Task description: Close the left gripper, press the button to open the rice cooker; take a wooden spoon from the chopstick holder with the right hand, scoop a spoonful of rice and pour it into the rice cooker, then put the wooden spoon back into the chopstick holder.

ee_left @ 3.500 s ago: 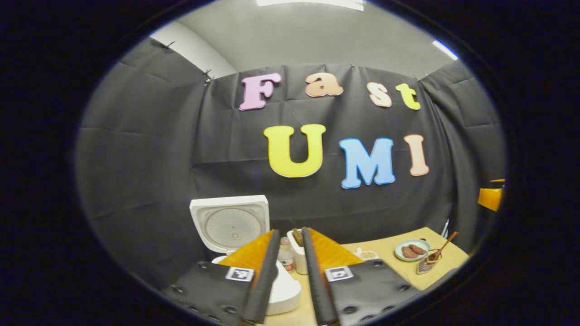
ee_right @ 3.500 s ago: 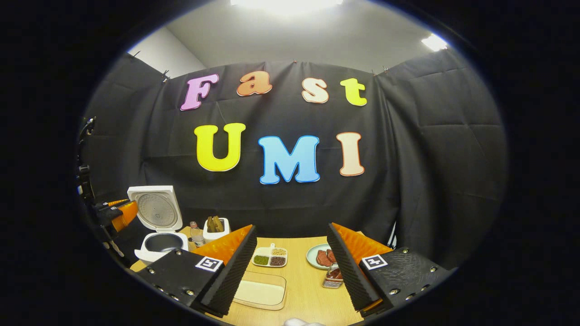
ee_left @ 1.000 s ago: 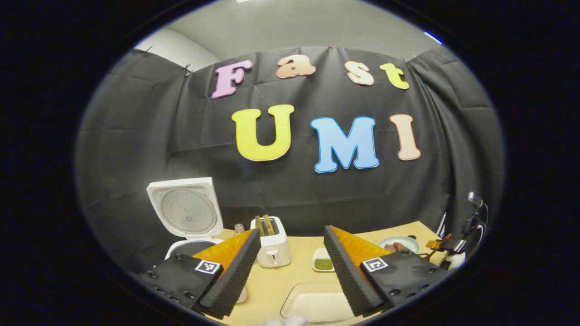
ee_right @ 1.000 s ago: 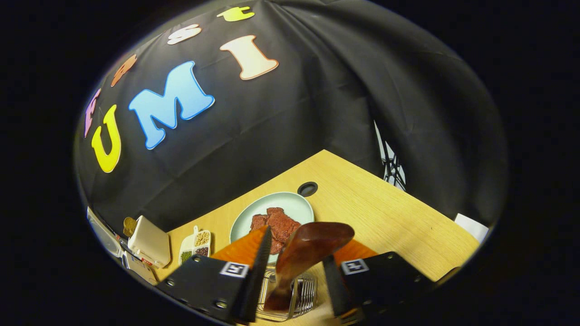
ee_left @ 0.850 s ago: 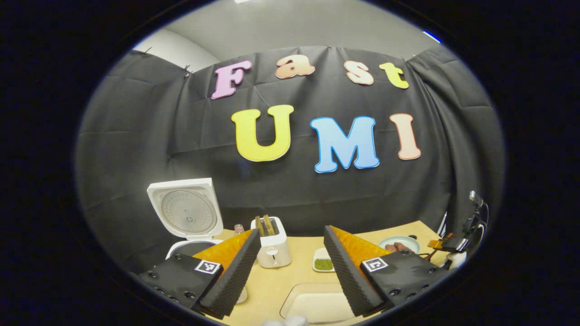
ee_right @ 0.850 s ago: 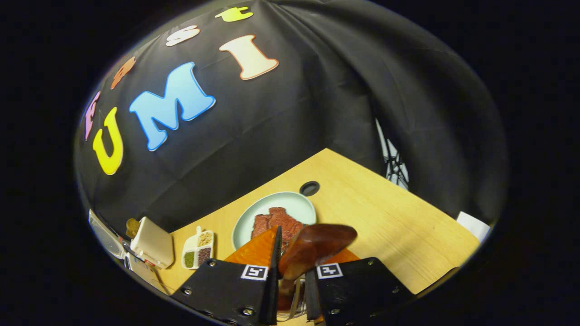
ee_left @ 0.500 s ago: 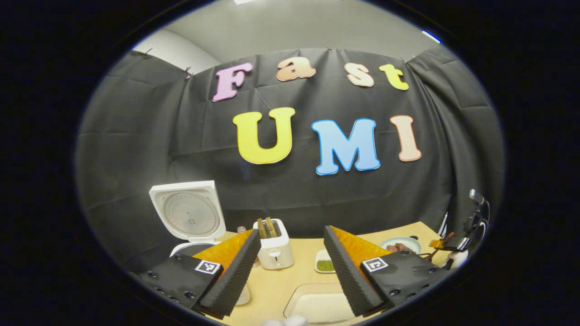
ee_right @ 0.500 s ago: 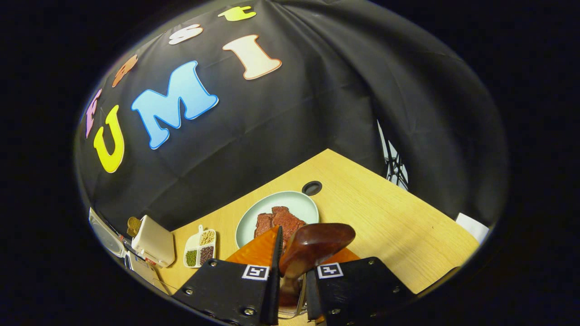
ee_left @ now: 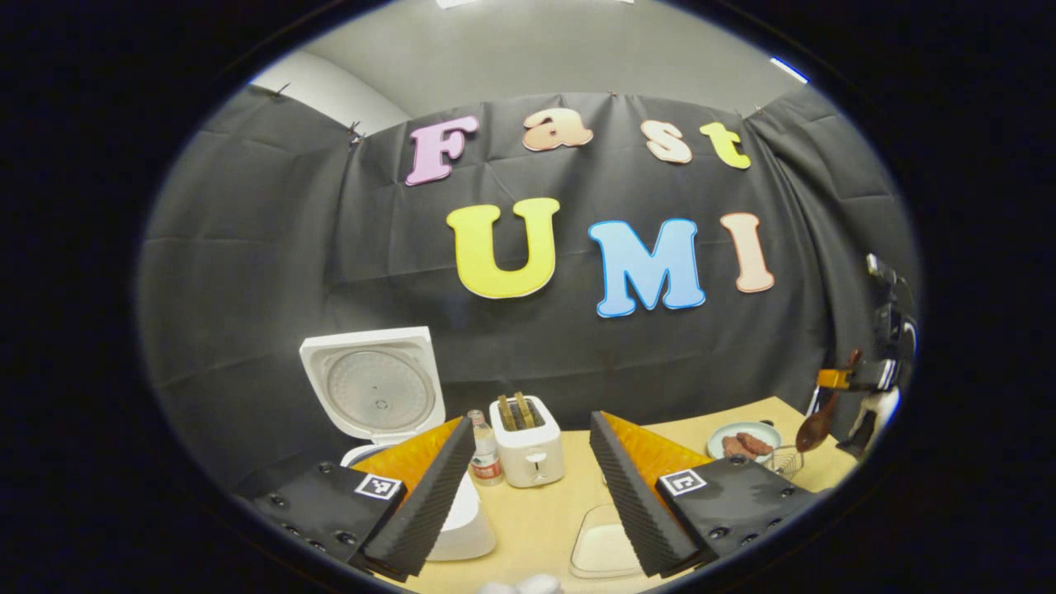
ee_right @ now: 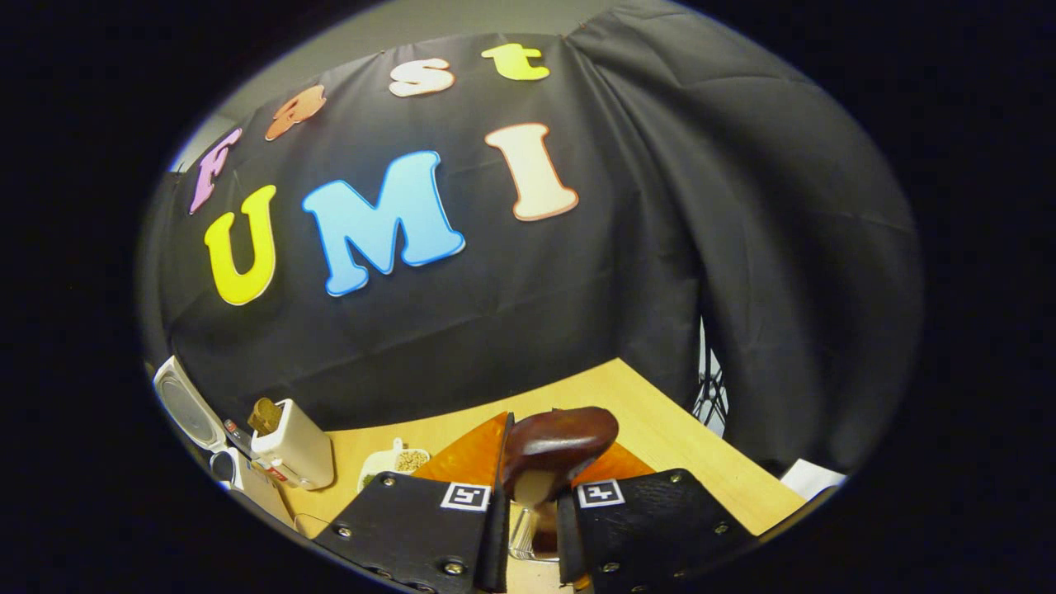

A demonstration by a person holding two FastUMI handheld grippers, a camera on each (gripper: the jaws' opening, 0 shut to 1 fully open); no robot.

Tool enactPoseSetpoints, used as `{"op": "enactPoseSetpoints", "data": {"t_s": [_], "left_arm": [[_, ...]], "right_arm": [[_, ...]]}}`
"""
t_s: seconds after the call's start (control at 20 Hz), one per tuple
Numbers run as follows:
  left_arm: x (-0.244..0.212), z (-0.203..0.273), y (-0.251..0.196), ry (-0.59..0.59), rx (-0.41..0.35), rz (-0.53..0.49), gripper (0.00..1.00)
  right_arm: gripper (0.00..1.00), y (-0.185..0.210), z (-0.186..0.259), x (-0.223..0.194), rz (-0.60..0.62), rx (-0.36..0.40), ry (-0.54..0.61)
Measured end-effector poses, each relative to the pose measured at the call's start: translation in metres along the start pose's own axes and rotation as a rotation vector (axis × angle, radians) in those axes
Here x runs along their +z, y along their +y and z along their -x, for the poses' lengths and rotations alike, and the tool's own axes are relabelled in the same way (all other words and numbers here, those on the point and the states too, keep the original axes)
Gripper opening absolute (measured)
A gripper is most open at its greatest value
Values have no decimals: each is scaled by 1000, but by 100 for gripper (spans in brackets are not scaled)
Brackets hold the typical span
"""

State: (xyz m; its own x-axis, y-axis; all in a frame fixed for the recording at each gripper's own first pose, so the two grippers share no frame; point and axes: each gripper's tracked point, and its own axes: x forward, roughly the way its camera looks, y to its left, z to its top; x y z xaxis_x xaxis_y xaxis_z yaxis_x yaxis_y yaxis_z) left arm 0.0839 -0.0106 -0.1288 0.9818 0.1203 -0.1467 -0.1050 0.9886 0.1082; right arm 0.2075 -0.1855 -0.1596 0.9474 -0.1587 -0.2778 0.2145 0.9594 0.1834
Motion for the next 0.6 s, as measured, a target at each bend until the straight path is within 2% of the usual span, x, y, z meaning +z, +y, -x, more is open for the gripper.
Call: {"op": "enactPoseSetpoints", "data": {"t_s": [0.05,0.1,0.15,0.2,0.25,0.4,0.6], "left_arm": [[-2,3,9,3,2,4,97],[-4,6,20,3,7,7,99],[-5,10,29,1,12,9,99],[-6,13,39,6,15,15,95],[-9,18,48,5,22,21,97],[-16,20,75,11,41,36,99],[-21,22,97,23,62,54,99]], "right_arm": [[24,15,11,10,20,15,-16],[19,32,23,18,48,35,-27],[24,51,35,22,69,58,-34],[24,71,45,23,86,81,-41],[24,91,55,22,103,106,-42],[24,158,75,3,166,195,-34],[24,227,88,-49,216,299,22]]}}
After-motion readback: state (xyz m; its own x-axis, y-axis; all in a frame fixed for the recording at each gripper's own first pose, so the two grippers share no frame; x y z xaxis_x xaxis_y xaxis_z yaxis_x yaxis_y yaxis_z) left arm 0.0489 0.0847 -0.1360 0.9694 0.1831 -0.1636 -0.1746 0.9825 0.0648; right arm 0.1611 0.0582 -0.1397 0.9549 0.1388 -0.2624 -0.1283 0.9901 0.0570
